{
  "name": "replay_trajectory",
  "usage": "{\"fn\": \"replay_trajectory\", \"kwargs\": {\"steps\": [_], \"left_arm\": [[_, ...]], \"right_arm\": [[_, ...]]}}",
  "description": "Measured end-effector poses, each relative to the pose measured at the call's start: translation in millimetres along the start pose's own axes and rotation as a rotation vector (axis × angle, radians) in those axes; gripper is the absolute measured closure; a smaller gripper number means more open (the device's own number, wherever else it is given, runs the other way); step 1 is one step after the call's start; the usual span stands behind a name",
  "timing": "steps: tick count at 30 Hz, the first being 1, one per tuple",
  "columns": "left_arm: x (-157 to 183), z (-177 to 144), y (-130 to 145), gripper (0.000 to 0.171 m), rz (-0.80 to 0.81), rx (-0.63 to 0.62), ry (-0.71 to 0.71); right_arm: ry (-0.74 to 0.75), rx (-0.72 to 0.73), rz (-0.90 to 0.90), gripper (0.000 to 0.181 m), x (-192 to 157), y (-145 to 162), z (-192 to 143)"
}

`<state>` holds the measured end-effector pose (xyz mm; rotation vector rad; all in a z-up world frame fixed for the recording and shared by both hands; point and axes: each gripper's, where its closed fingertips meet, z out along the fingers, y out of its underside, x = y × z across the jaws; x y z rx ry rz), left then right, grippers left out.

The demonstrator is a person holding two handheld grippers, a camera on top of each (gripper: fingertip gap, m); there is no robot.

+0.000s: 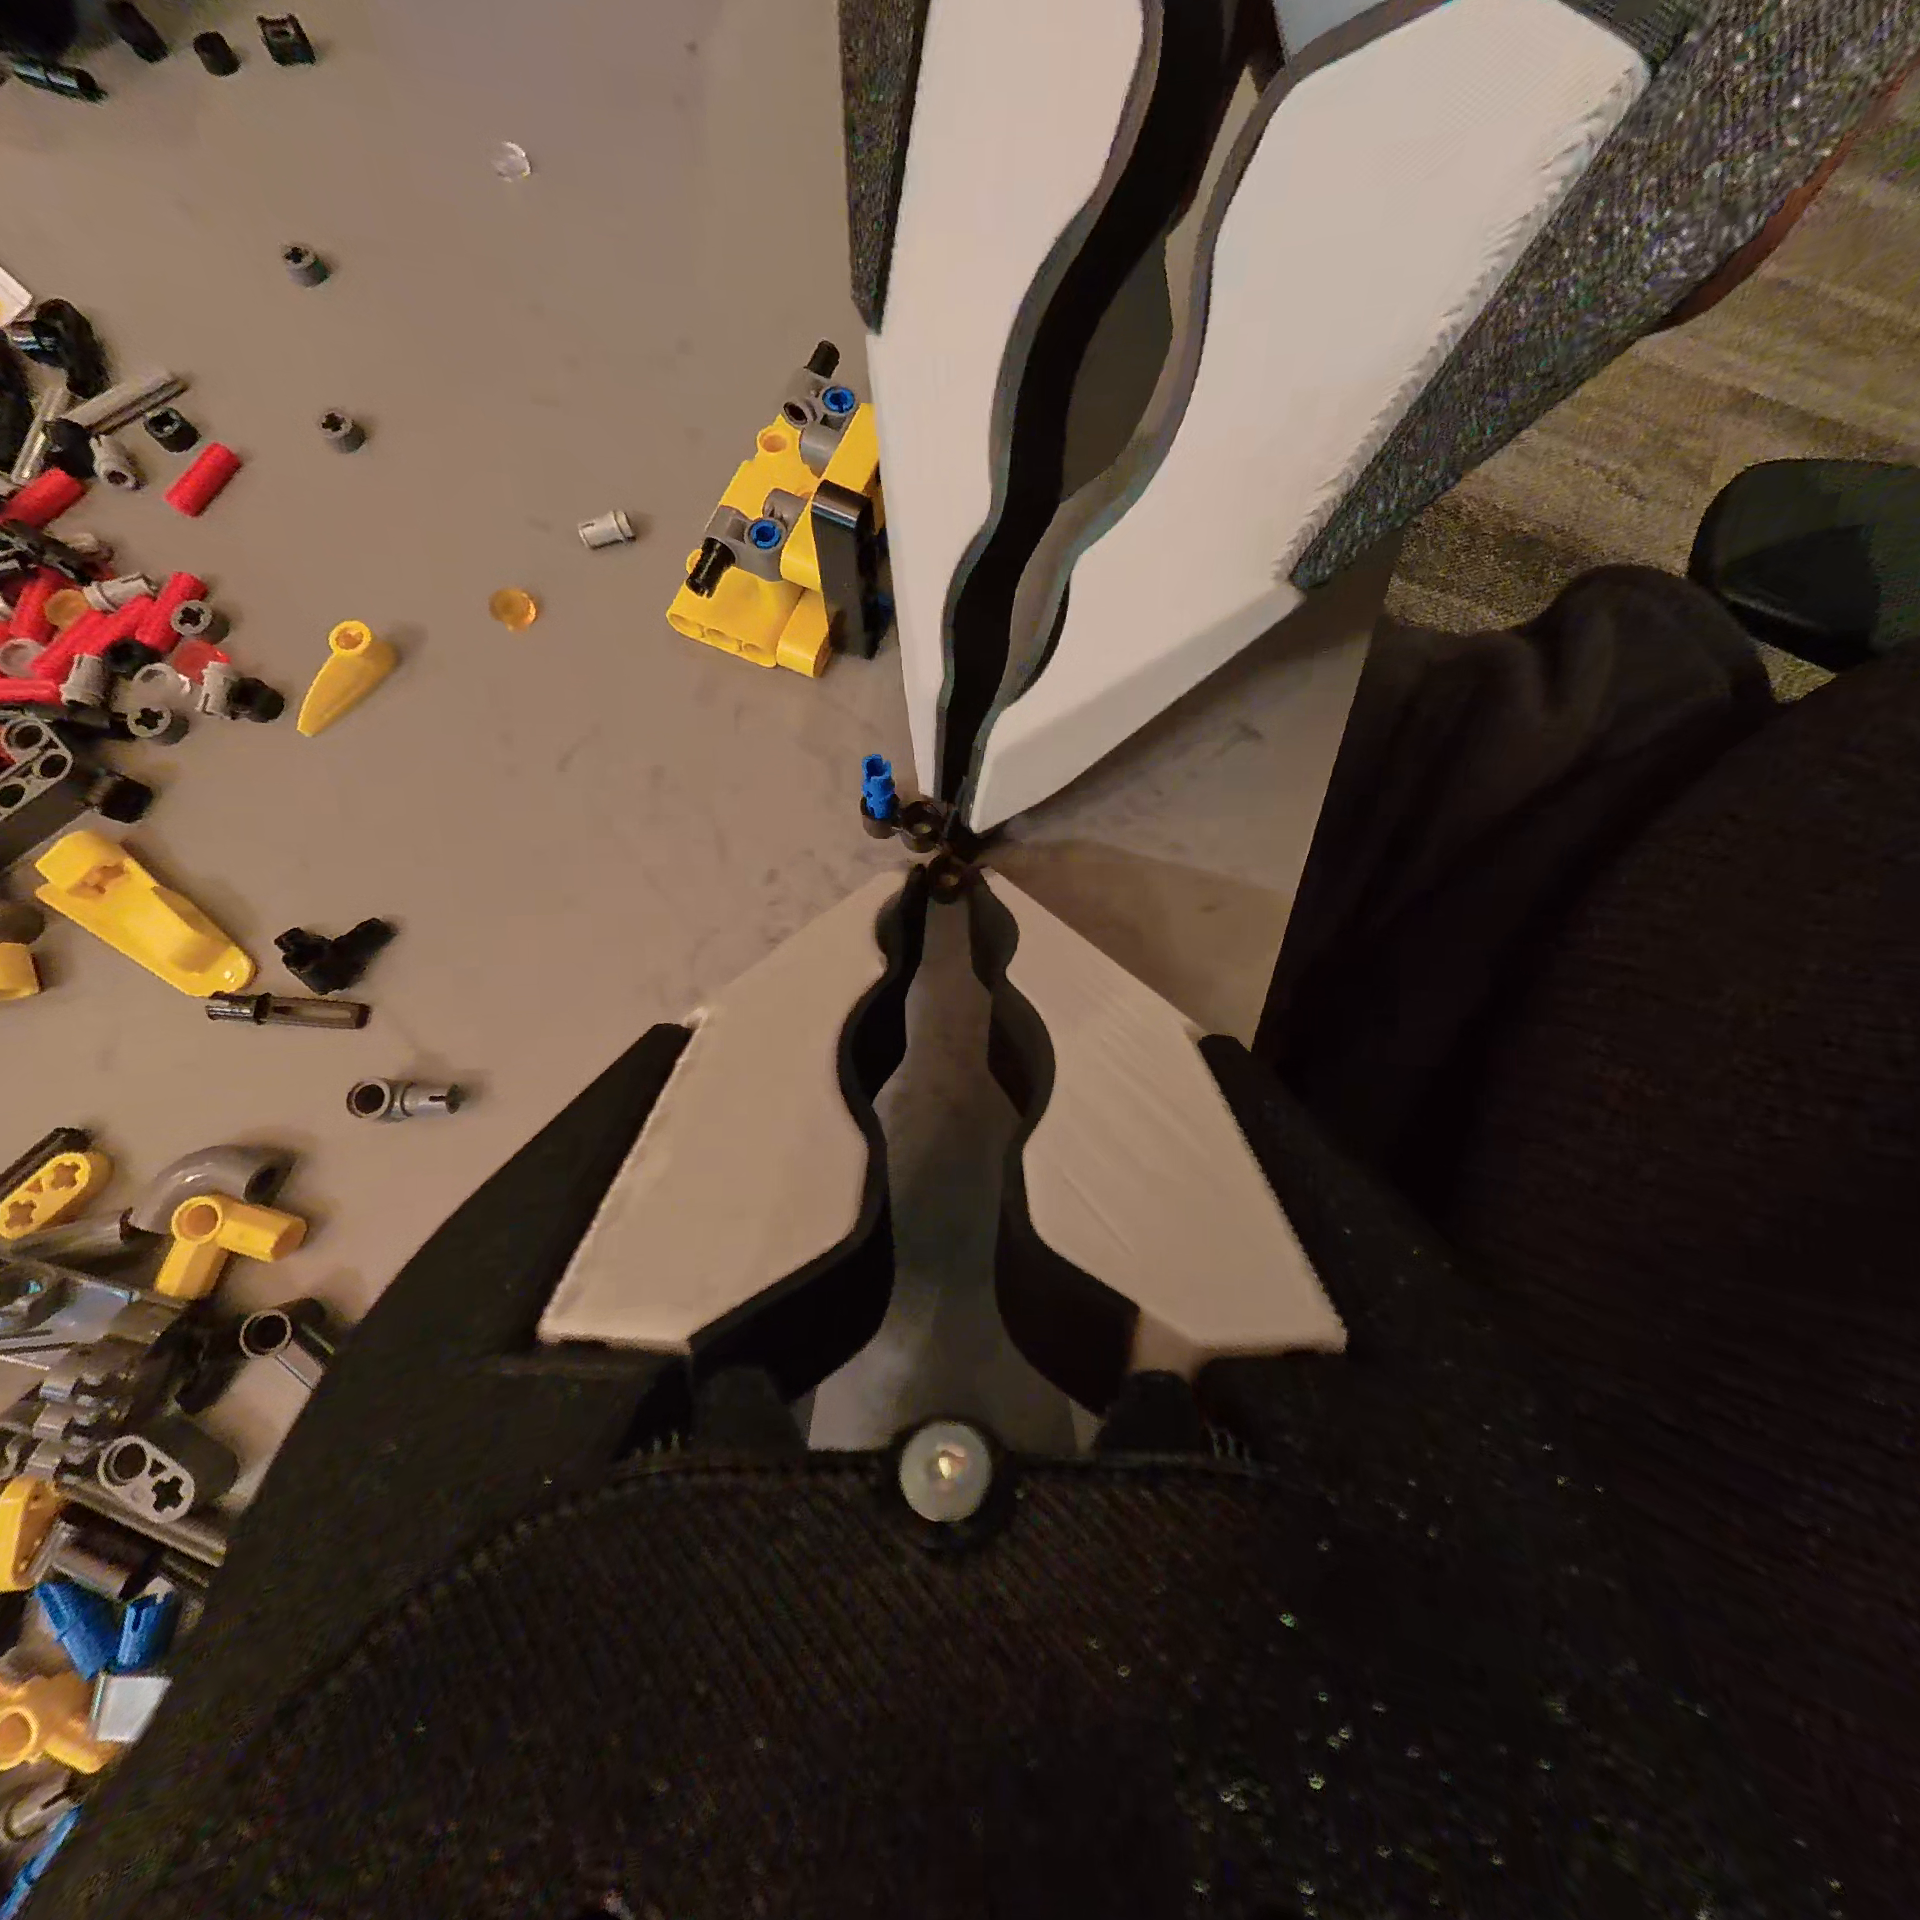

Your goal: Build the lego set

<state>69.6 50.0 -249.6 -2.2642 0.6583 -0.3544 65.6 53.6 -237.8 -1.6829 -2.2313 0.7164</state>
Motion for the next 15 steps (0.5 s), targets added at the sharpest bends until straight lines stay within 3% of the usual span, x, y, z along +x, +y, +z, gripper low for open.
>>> {"fn": "replay_trajectory", "kwargs": {"steps": [15], "left_arm": [[-0.4, -0.7, 0.6, 0.166, -0.043, 0.003, 0.027]], "right_arm": [[-0.011, -0.256, -0.149, 0.178, -1.4, 2.8, 2.1]]}}
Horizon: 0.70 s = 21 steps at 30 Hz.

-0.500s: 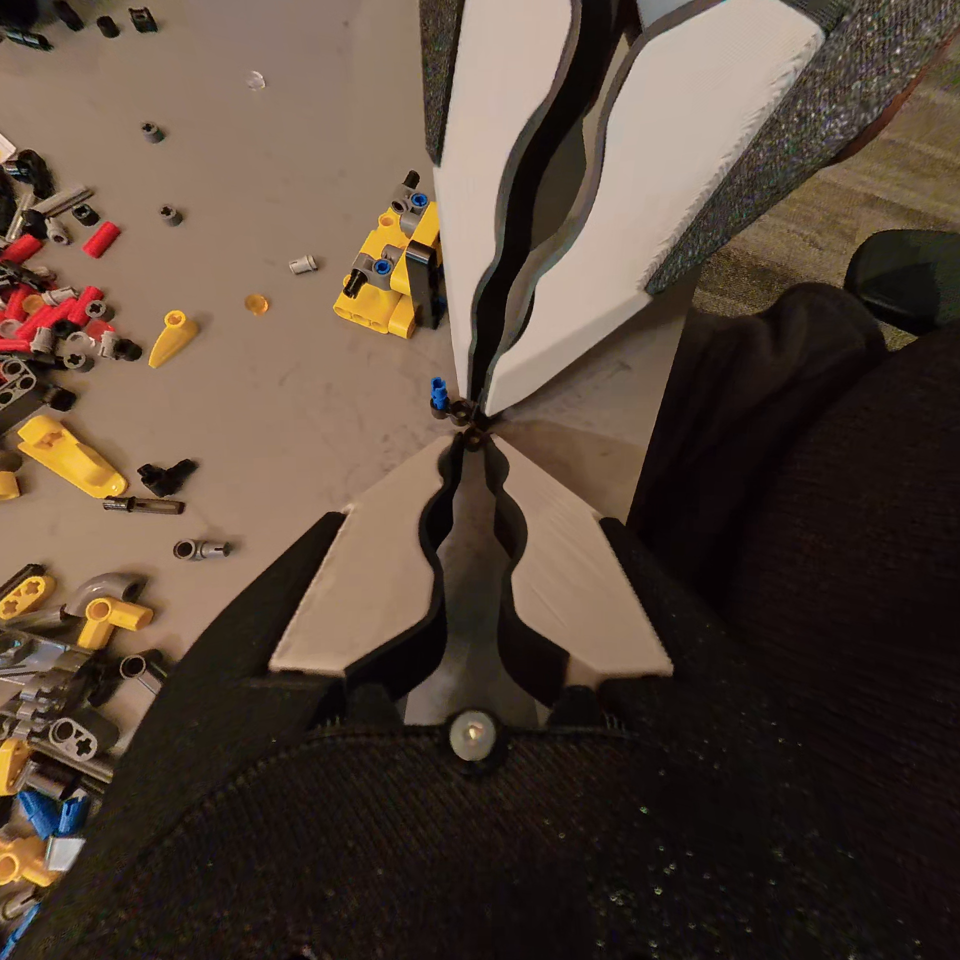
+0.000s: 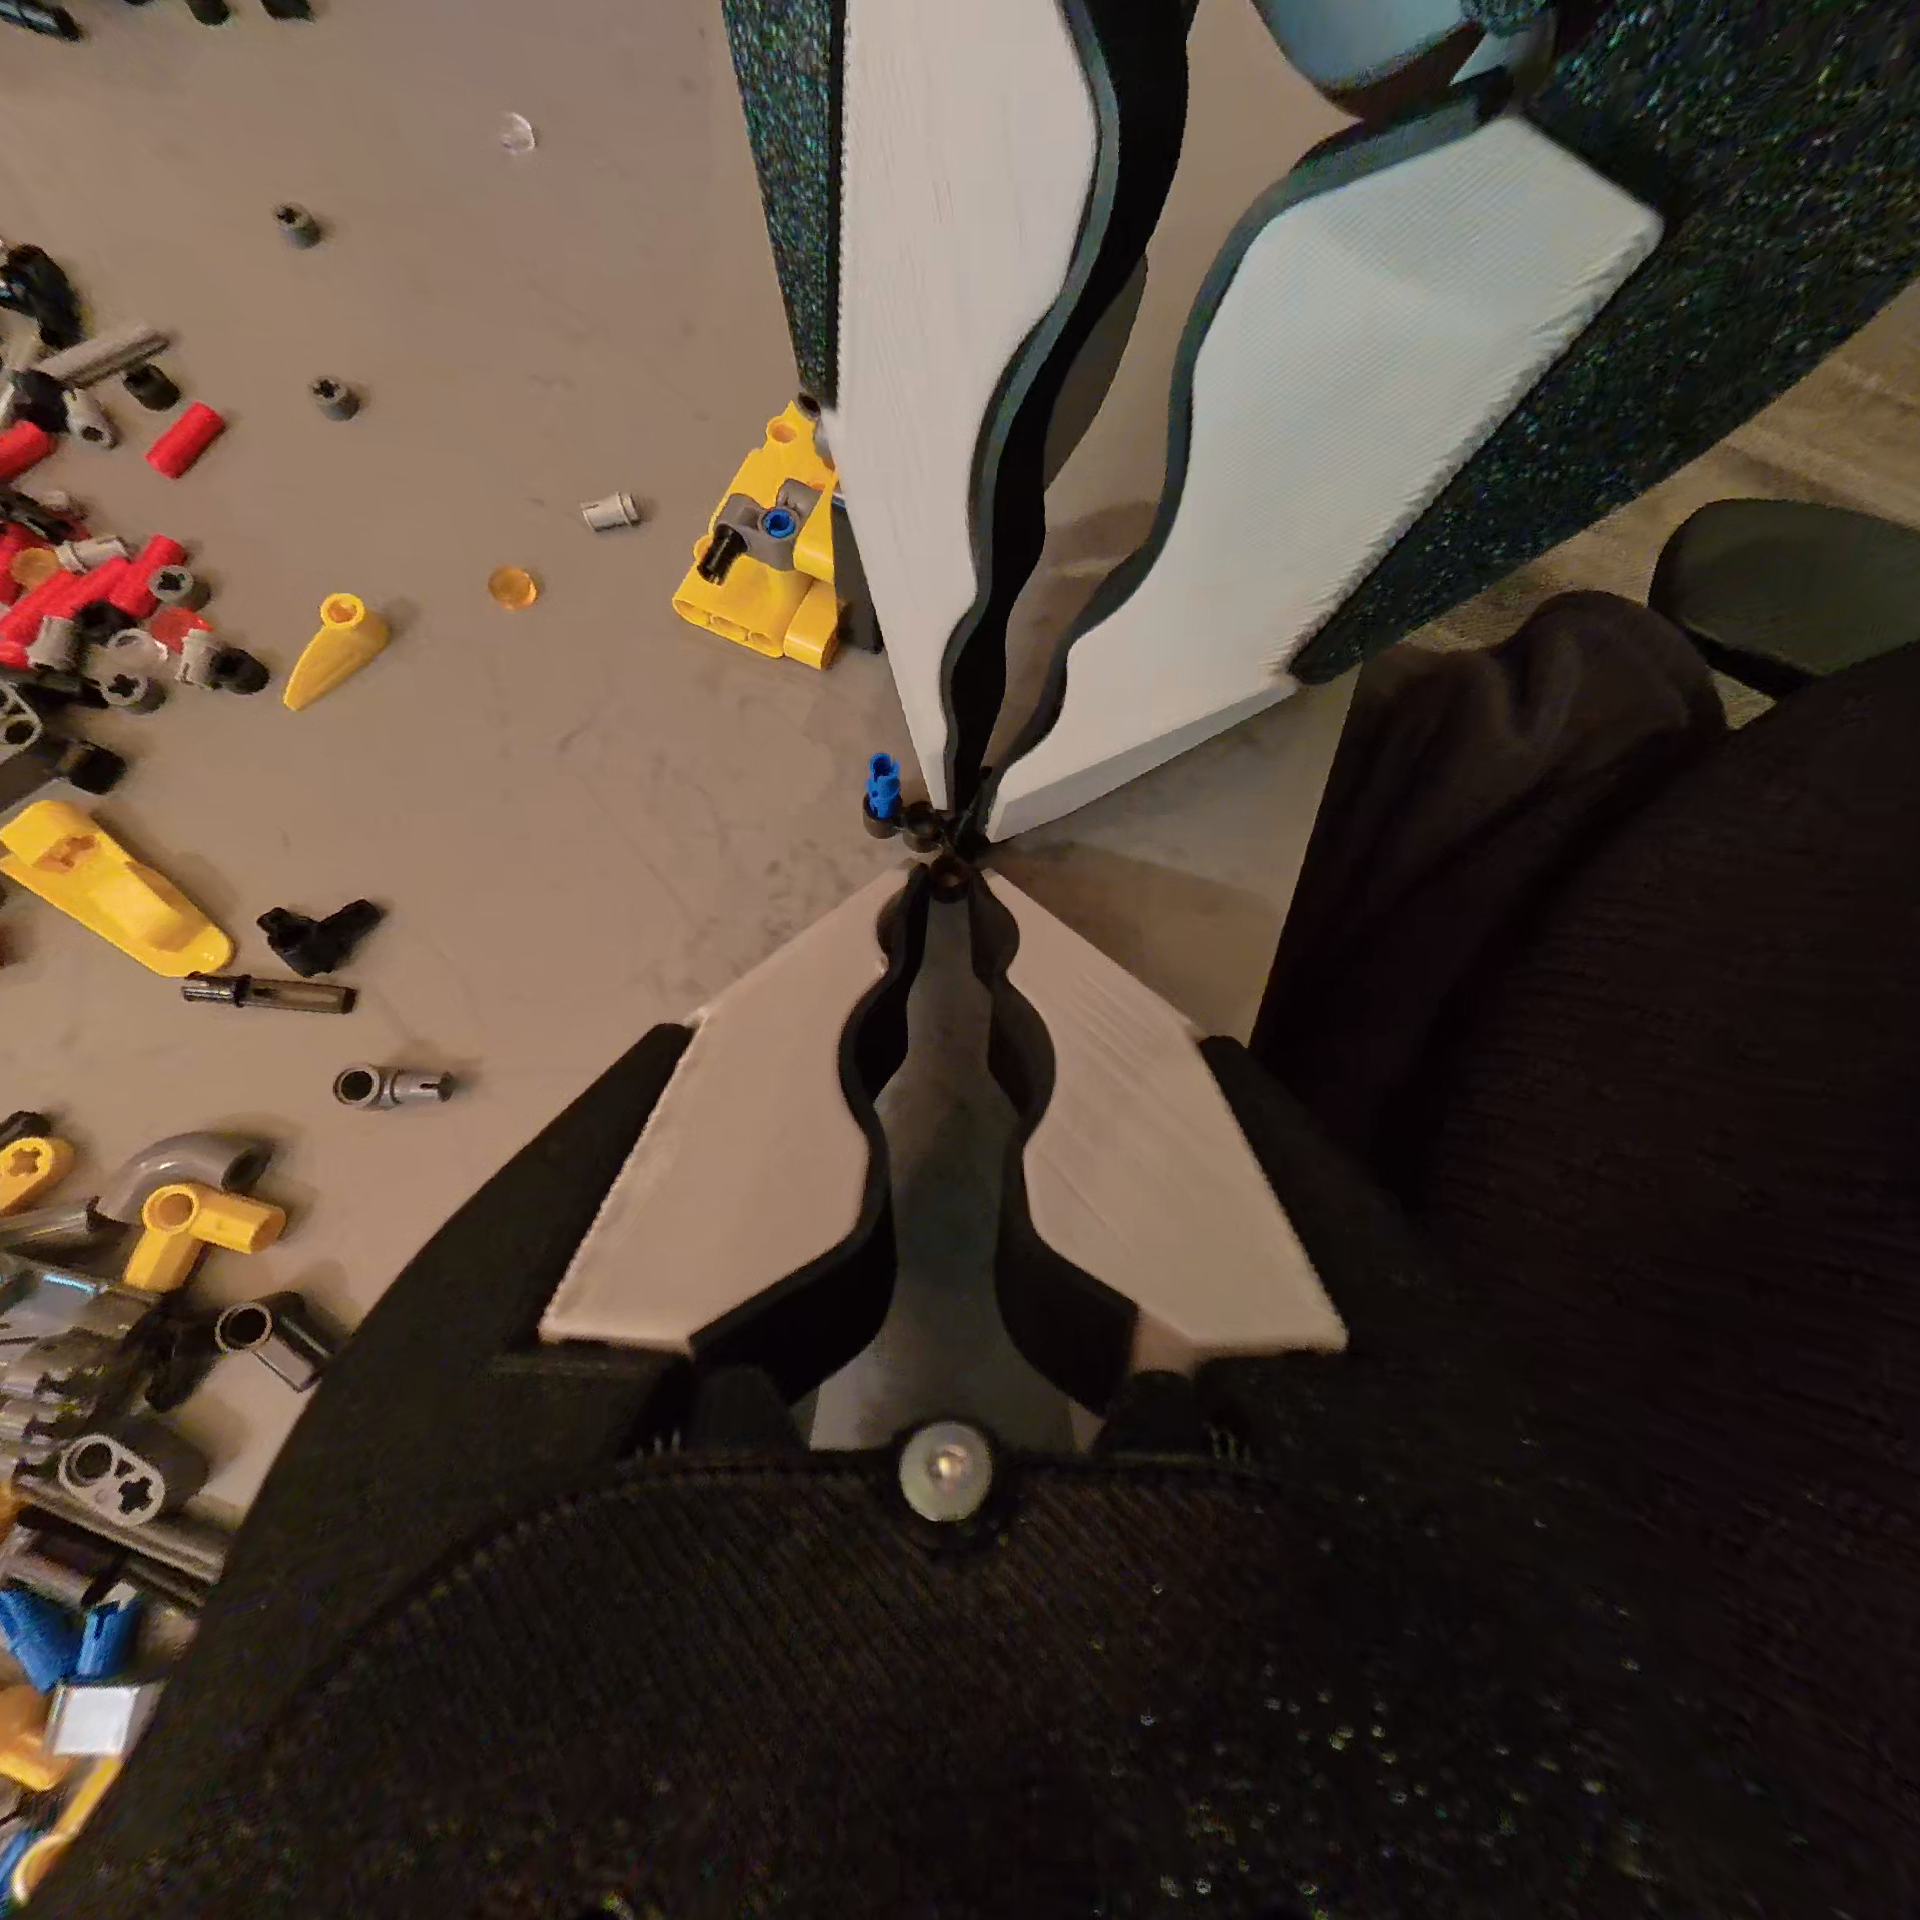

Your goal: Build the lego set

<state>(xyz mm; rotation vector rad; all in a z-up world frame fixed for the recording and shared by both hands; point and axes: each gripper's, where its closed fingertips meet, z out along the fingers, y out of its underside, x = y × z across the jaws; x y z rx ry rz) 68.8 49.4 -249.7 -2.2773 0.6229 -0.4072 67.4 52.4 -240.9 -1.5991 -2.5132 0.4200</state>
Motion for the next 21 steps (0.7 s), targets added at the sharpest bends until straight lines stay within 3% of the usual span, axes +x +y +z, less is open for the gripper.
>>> {"fn": "replay_trajectory", "kwargs": {"steps": [8, 21], "left_arm": [[0.2, -0.1, 0.1, 0.166, 0.002, 0.001, 0.0], [0.1, -0.2, 0.3, 0.166, 0.016, 0.0, -0.014]], "right_arm": [[-0.007, 0.023, 0.007, 0.178, 0.2, -1.3, -0.1], [0.034, 0.309, 0.19, 0.178, 2.5, -7.3, -1.3]]}}
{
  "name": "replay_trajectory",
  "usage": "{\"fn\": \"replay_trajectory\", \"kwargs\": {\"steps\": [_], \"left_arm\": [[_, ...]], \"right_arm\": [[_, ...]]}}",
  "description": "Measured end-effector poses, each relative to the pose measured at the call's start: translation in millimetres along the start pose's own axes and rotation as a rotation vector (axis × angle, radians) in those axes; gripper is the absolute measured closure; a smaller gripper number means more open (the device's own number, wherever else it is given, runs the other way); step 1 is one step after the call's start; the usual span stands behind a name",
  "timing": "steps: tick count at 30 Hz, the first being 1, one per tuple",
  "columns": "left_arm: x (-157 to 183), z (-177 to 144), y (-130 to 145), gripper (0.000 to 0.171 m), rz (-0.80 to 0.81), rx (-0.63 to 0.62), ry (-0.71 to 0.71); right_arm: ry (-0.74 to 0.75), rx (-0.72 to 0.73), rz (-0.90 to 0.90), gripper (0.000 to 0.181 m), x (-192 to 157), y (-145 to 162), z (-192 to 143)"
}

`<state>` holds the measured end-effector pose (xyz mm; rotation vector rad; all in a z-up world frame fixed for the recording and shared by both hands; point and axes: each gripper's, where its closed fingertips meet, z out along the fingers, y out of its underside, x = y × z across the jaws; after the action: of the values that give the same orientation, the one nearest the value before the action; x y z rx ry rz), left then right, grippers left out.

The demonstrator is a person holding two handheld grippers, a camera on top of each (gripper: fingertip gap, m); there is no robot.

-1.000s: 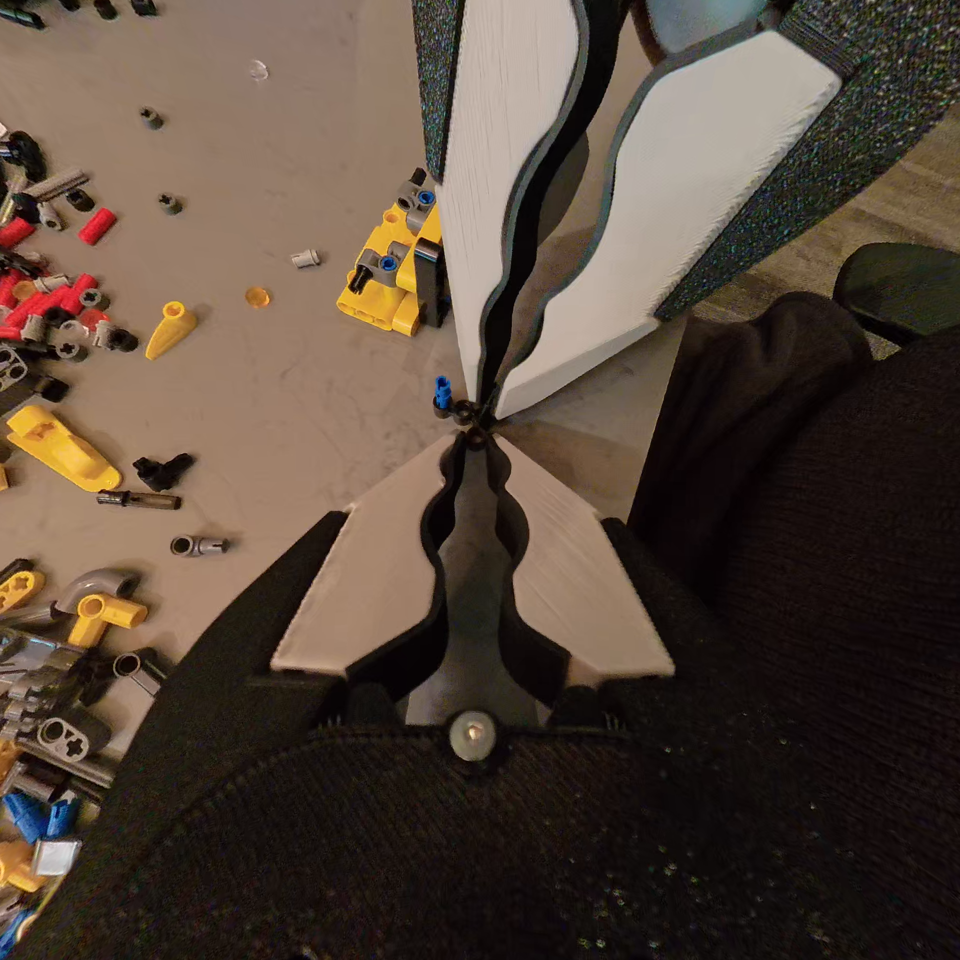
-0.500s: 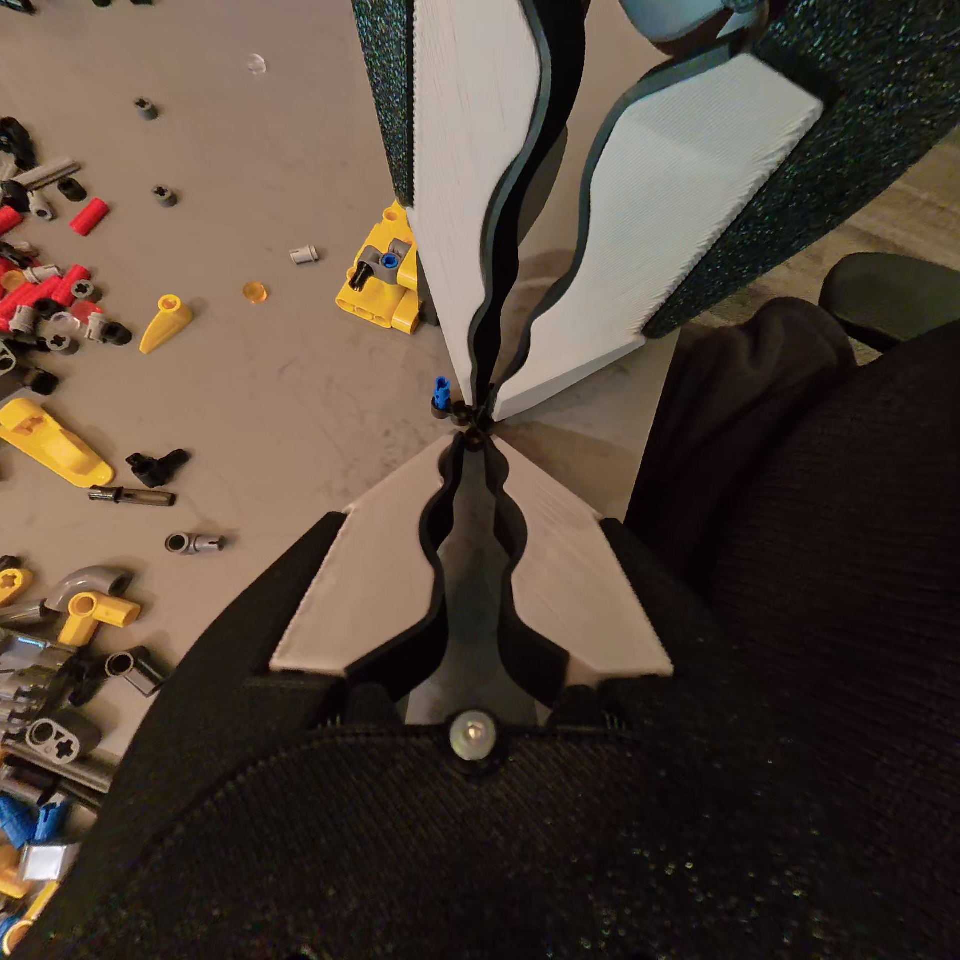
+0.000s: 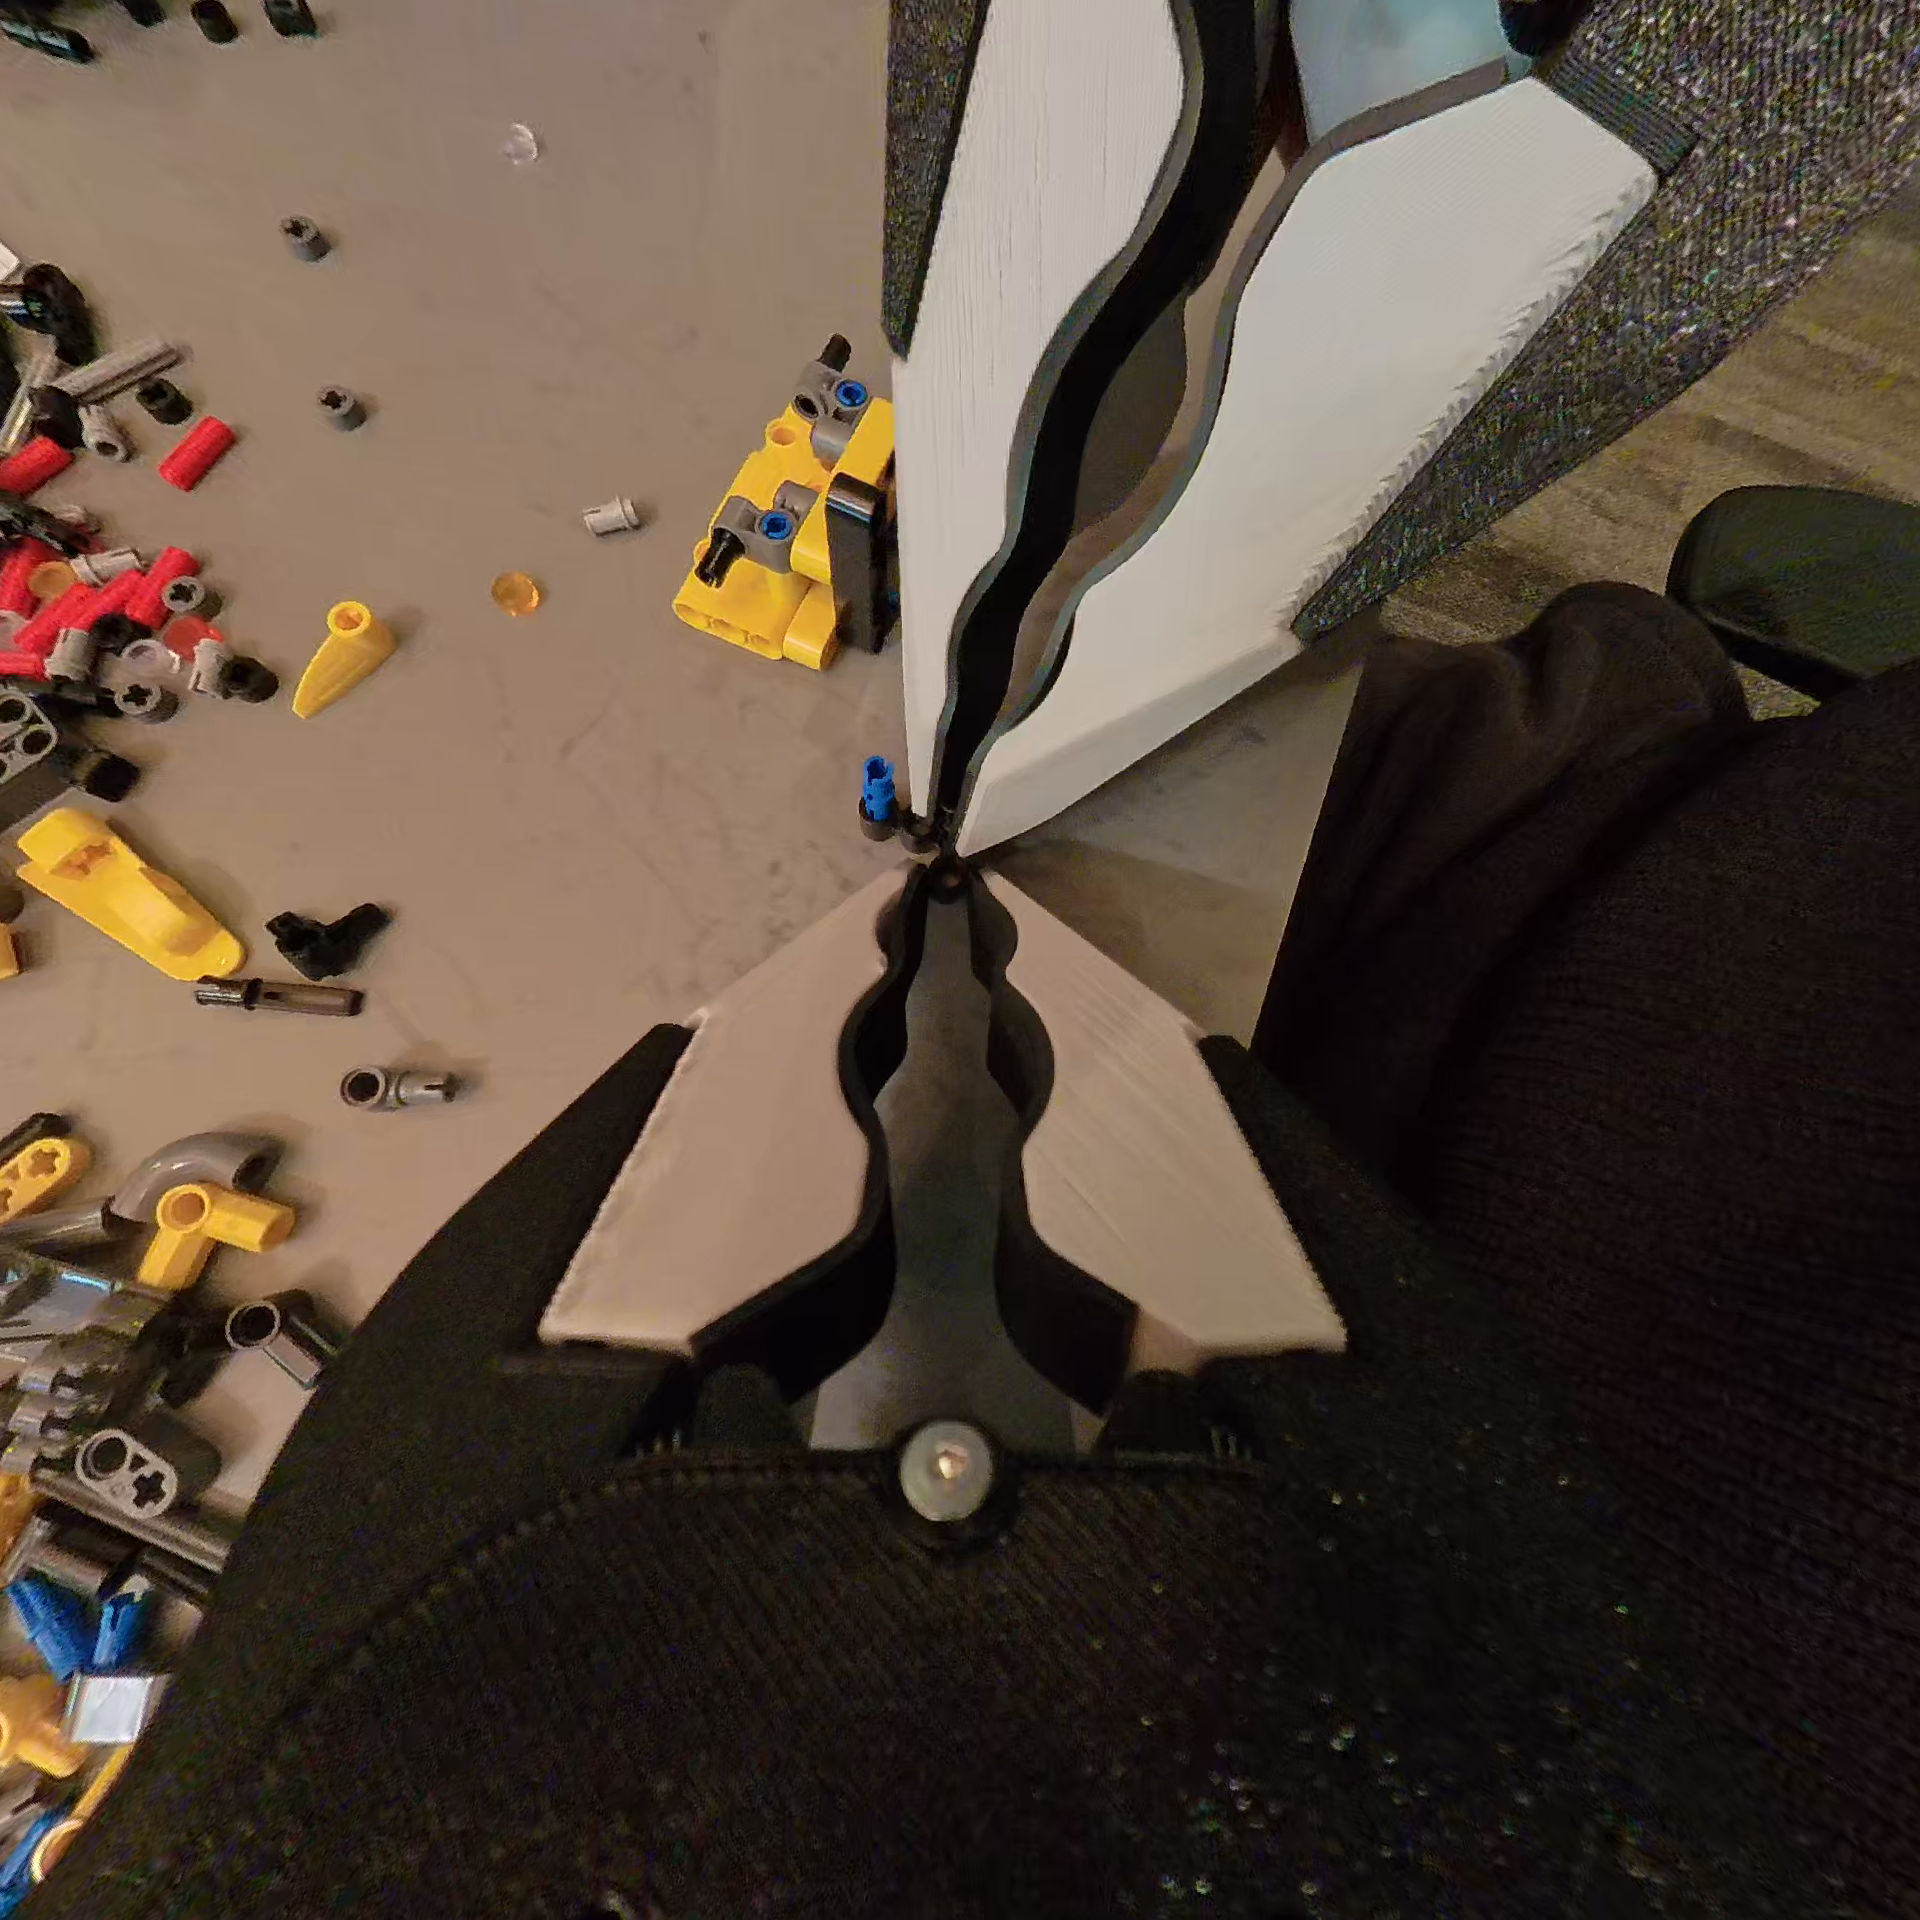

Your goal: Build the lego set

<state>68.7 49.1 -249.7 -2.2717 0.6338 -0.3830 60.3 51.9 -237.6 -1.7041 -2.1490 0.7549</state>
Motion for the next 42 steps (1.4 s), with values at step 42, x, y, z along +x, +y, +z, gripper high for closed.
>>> {"fn": "replay_trajectory", "kwargs": {"steps": [42], "left_arm": [[3, -1, -1, 0.166, -0.012, 0.008, 0.033]], "right_arm": [[0.089, 0.376, -0.07, 0.142, -10, -10, -32]]}}
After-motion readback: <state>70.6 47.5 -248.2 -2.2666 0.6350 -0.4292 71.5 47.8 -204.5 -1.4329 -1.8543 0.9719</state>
